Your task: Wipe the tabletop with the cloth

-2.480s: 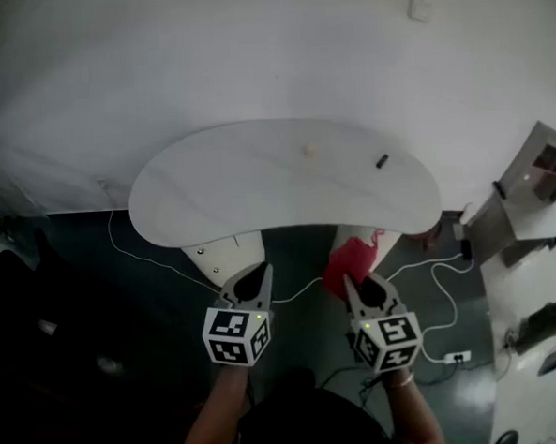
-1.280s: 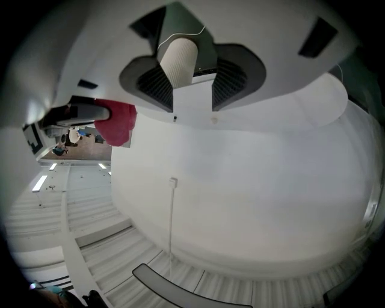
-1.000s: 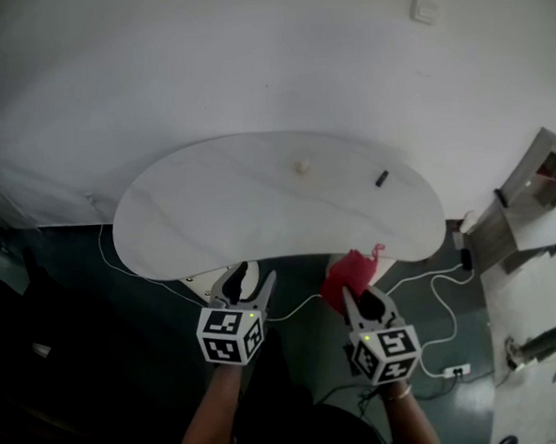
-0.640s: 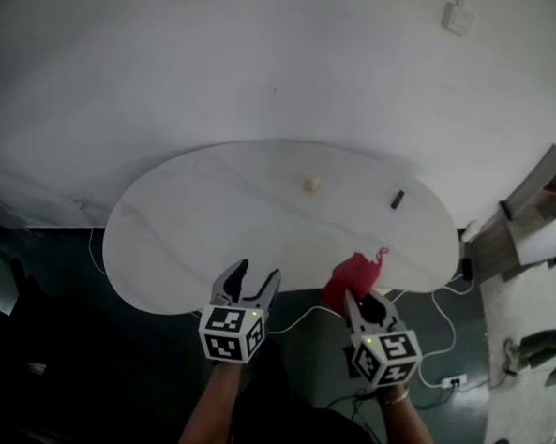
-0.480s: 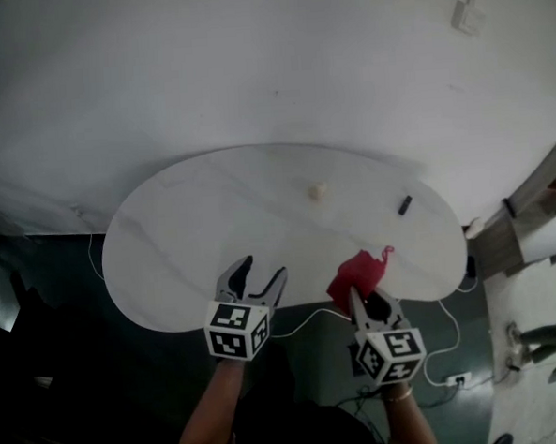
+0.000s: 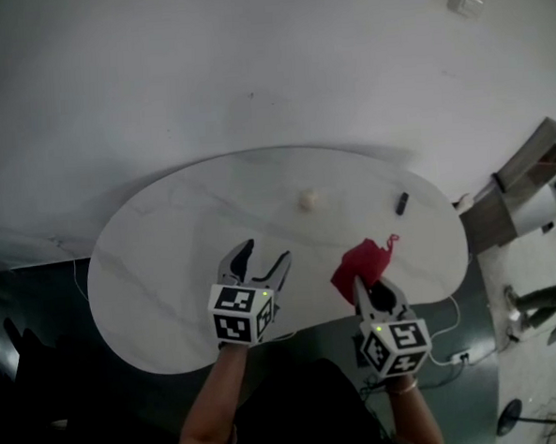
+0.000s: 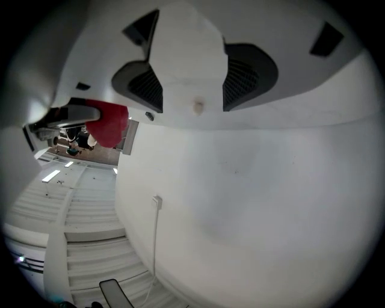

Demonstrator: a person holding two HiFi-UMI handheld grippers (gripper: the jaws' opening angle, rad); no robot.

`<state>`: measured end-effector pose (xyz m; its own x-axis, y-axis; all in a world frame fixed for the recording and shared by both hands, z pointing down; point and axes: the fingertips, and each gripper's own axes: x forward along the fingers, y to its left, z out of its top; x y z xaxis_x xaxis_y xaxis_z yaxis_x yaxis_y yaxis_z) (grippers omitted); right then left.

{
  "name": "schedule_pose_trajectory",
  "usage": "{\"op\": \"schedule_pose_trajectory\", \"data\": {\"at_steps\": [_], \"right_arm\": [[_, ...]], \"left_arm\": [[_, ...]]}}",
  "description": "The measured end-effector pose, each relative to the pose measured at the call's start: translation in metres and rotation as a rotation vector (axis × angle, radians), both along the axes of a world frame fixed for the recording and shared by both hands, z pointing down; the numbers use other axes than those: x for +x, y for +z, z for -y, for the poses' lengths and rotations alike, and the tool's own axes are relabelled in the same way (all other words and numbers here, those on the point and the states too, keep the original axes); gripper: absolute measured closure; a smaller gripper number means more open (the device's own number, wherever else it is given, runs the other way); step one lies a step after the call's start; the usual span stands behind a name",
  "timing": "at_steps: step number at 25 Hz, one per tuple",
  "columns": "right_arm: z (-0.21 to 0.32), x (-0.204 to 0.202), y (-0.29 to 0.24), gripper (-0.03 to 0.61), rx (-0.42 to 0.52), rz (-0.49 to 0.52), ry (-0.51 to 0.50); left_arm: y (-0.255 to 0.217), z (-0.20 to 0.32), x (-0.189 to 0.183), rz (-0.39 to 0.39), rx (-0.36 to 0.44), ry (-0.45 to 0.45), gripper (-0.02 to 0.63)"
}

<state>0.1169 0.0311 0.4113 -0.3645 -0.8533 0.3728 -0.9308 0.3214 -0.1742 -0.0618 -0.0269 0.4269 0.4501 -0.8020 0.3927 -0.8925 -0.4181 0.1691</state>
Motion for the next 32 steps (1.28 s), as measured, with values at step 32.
{"op": "schedule_pose_trajectory", "data": {"at_steps": [32], "right_arm": [[0.121, 0.025, 0.063, 0.529, -0.163, 0.048, -0.028]], "left_arm": [[0.106, 0.157, 0.088, 0.158, -0.194, 0.105, 0.321]]}}
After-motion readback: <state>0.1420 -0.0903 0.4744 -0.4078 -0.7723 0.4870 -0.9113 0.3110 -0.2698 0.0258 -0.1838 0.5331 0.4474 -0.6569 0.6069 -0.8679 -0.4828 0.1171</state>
